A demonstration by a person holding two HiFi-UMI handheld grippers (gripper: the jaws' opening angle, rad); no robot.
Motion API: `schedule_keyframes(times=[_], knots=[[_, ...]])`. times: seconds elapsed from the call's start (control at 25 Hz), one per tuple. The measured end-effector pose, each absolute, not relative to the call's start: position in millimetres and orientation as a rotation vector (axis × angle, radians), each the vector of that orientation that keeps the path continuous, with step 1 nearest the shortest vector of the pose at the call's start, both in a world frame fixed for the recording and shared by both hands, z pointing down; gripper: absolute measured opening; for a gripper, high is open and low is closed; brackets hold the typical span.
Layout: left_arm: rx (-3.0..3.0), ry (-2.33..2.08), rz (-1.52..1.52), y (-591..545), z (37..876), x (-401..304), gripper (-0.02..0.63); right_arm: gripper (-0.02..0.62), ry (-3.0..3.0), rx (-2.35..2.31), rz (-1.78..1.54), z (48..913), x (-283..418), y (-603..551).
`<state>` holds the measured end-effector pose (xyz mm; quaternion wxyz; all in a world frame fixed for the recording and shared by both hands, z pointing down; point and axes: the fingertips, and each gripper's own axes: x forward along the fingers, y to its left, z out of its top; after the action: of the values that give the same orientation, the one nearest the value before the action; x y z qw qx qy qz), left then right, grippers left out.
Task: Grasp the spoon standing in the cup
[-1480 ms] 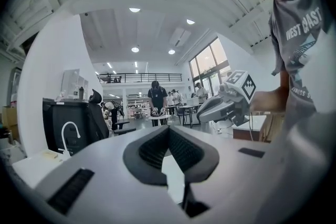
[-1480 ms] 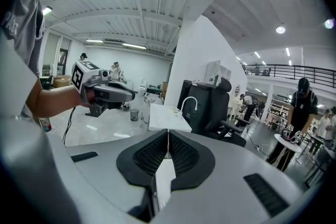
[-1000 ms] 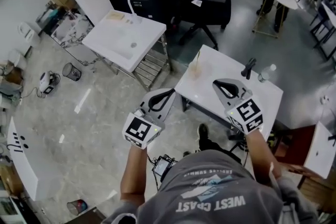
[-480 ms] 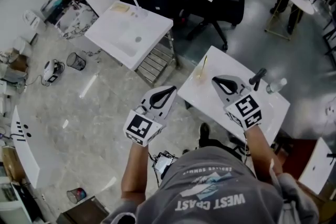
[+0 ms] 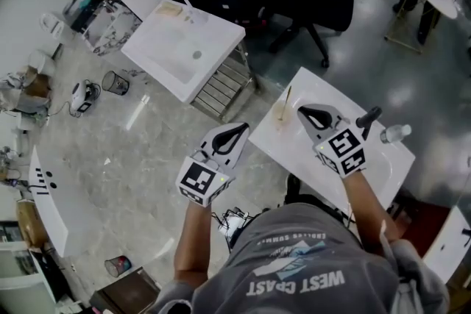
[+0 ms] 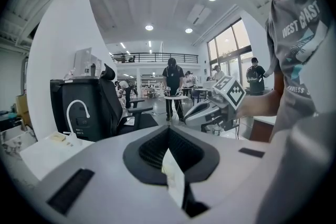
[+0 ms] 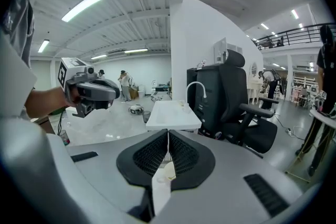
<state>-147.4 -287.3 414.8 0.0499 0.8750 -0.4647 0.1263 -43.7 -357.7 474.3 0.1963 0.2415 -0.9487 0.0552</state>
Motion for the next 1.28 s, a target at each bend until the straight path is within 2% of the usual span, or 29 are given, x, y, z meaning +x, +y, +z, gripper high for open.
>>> schedule_keyframes(times=[0.28,1.28], knots=[[2.62,-1.413,0.45,-309.3,426.5,-139.6,0.002,0.034,-2.662,0.658,0.233,500.5,-41.3,-387.4],[2.607,-1.163,0.361,-358.4,487.2,-165.3,0.002,0.034,-2.454,0.767,0.497,605.7,-57.4,-435.9]])
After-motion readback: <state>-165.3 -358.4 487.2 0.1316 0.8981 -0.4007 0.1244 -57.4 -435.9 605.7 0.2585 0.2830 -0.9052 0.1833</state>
